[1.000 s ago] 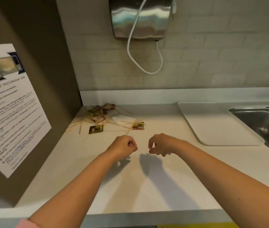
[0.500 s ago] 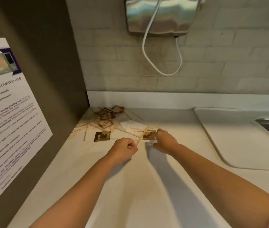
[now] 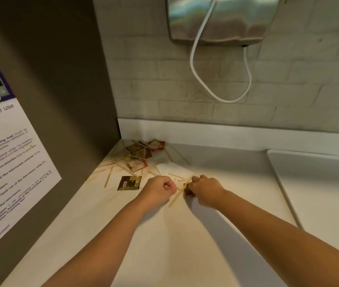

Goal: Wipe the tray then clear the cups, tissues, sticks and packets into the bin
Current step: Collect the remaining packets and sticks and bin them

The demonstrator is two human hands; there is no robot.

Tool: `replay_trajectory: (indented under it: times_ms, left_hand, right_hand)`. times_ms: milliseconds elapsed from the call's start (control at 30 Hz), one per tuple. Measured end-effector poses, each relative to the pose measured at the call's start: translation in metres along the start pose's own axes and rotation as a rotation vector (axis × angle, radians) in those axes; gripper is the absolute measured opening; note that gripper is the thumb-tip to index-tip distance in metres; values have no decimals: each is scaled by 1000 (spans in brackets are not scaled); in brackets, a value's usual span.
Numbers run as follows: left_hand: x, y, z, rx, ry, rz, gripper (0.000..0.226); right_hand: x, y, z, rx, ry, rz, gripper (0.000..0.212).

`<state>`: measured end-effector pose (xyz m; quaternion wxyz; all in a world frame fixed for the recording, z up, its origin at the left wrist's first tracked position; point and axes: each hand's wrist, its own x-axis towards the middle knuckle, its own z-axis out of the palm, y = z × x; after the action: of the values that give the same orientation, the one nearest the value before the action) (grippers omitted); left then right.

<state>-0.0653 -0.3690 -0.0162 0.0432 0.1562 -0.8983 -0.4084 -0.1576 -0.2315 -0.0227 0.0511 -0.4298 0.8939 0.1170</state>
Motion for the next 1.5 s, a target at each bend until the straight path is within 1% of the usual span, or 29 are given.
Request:
replay_trajectory:
  times_ms: [100,133,233,300,400,467,533,633,700,767,900,967,1000,1033,1100,1167,1200,1267,1333,1433,1500]
  left_hand:
    - [9,2,1,-22,26,-6,7]
    - [11,3,1,-36,29,-17,10]
    - [16,6,0,-105,10,-33,28]
    - [17,6,-2,-212,0,-41,34]
    - [16,4,-9,-344,21,-40,29]
    - [16,1,-13,-418,36,-47,20]
    - [20,-4,-19,-438,66,-68,13]
    - [25,-16,-30,-445,123,-132,12]
    - [27,-23,-38,-474,159,-156,12]
    - [28,-26,-45,-493,189,-171,14]
    - [32,-37,-54,-535,228,-207,18]
    - [34,-42,-57,-571,240,-248,22]
    - [35,-44,-59,-576,244,-267,23]
    - [36,-47,-60,-579,245,-281,25]
    - [38,-50,-61,-583,240,-291,26]
    - [39,-53,-61,-585,235,-302,25]
    - [39,-54,-61,-590,233,-313,25]
    - [41,-55,-61,-607,234,-338,25]
    - [44,-57,-62,-631,236,-372,26]
    - [50,-60,-60,-695,268,-409,30]
    - [53,-60,-58,-736,278,-427,33]
  right_hand:
    - [-2,3,-31,75,-76,-19,31]
    - [-2,4,-43,110,-102,-34,28]
    - [-1,7,-69,251,-159,-114,23]
    - [6,10,-76,352,-132,-159,15]
    - [20,7,-76,630,-108,-180,26]
    - [29,2,-75,784,-101,-184,27]
    - [37,-2,-74,896,-70,-175,24]
    - [51,0,-67,1043,-9,-88,19]
    - [65,4,-58,1010,75,14,16]
    - [81,9,-46,907,141,151,11]
    - [105,10,-21,623,30,309,38]
    - [113,4,-11,598,0,377,48]
    - [115,1,-8,592,1,398,48]
    - [118,-3,-6,586,2,409,43]
    - [121,-8,-4,585,2,413,24]
    - [123,-11,-6,604,-21,402,18]
    - [125,-11,-6,620,-36,392,19]
    - [126,-12,-8,665,-56,383,34]
    - [124,-13,-16,712,-11,360,44]
    - [118,-13,-35,806,141,310,38]
    - [113,-14,-51,939,238,282,34]
